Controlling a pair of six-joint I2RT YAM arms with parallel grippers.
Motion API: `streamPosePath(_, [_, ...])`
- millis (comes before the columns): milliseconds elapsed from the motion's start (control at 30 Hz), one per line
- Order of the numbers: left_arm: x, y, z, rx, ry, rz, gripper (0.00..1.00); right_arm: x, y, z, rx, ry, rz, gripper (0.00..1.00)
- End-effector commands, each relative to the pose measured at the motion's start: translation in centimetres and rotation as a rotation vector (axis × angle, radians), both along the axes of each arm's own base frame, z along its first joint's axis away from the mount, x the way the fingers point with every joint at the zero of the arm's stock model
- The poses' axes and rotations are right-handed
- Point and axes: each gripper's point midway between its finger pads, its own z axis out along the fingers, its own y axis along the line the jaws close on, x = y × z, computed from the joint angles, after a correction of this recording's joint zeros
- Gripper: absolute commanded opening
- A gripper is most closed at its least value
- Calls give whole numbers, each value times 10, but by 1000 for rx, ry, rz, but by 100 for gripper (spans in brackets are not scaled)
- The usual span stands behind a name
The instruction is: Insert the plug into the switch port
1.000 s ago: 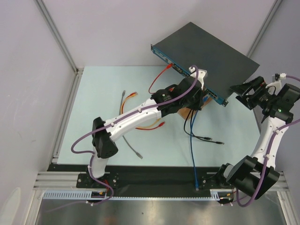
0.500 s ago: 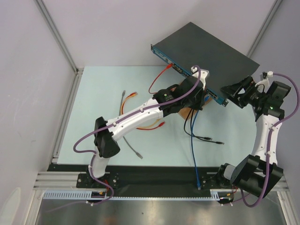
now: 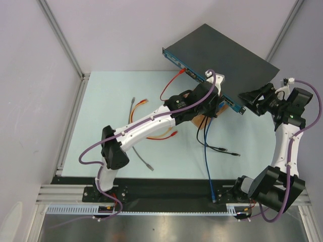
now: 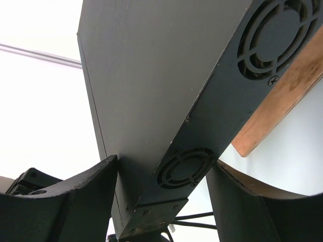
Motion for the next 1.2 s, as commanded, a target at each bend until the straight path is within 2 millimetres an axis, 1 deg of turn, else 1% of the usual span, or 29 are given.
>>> streamPosePath(0, [13,3,50,-99,-84,22,0,10,-5,2,-59,-54,-21,52])
streamPosePath(167, [12,5,57,-107,-95,20,0,12,-6,2,-59,-52,-25,43])
streamPosePath(200, [12,6,61,-113,-102,20,0,12,-6,1,-56,-48,-23,37])
streamPosePath(267, [11,5,61,-116,-100,10,0,12,-5,-1,-53,-43,-19,32])
streamPosePath(300, [9,3,63,-124,-102,4,0,12,-5,-2,-52,-39,-17,27])
streamPosePath(367, [9,2,64,-125,-102,-2,0,13,-5,-3,-50,-36,-18,23])
streamPosePath(400, [8,1,64,-127,-103,-4,0,13,-5,-2,-53,-38,-17,19])
streamPosePath(467, [9,1,64,-120,-109,-4,0,13,-5,-2,-53,-38,-17,16])
streamPosePath(633, [7,2,71,-130,-121,-3,0,13,-5,-3,-54,-32,-19,3])
streamPosePath(700, [8,2,72,-131,-124,-4,0,14,-6,-5,-54,-28,-20,0])
streamPosePath(833, [7,1,70,-135,-118,-6,0,14,-6,-5,-57,-26,-22,0])
streamPosePath(1167, [-1,3,90,-174,-138,-25,0,14,-5,-9,-62,-14,-20,0])
